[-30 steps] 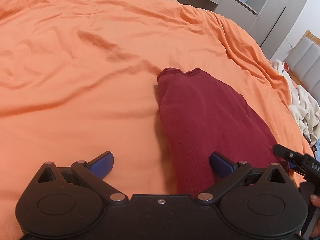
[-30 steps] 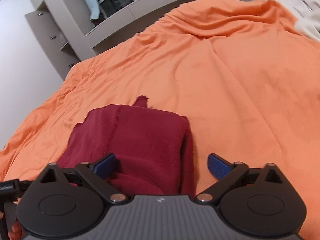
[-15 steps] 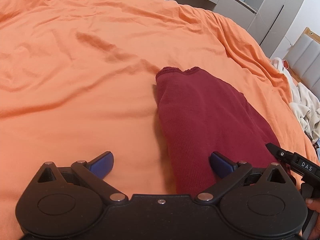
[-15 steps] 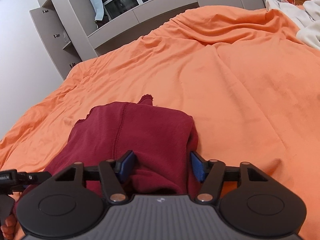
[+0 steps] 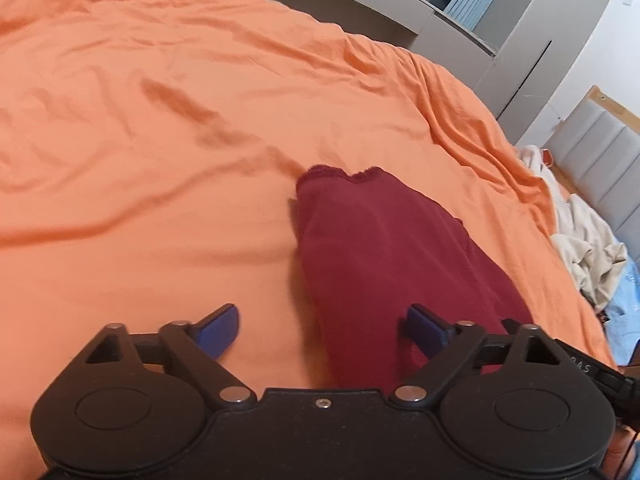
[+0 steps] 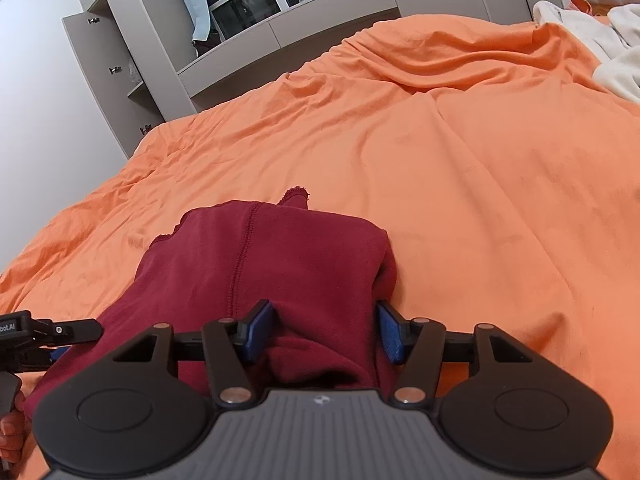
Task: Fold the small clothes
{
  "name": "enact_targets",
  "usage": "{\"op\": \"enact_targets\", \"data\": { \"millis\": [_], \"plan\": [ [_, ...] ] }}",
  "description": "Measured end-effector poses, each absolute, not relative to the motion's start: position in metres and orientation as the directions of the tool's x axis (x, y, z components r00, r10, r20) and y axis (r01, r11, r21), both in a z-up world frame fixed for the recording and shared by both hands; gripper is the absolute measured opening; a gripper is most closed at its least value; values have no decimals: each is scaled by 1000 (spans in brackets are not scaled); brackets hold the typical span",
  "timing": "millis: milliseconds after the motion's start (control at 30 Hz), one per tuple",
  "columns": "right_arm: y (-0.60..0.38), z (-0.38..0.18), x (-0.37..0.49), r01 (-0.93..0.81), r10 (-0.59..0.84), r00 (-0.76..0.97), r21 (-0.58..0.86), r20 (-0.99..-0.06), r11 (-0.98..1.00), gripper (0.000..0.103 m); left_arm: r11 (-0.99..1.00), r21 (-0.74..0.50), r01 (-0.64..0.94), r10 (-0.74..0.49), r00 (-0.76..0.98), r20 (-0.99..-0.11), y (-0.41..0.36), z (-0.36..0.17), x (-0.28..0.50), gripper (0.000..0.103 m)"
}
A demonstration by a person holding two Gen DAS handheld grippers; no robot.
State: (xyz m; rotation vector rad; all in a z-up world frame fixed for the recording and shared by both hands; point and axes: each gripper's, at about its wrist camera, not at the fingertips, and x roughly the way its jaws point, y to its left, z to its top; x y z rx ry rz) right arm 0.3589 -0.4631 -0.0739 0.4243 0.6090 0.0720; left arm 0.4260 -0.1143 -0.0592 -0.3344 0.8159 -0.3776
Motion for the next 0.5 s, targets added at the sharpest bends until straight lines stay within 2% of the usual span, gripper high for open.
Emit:
{"op": "enact_targets", "data": {
  "millis": [133,300,433,500],
  "plan": [
    [-463,-74,360,60,189,820,408,-540,911,62,840,-515,174,-505,597,-623,-108,-69,431,77],
    [-463,-74,360,59,188,820,408,-540,911,62,753,-648,113,-586,561,-584,-97,-83,438,59],
    [-463,-74,359,59,185,823,404,-538,913,61,717,-689,108,-625,539,-565,-98,-87,441,42],
    [-461,-74,358,54,179,827,393,-533,918,59,729,-675,119,-617,541,-571,-102,-85,440,41]
  ]
}}
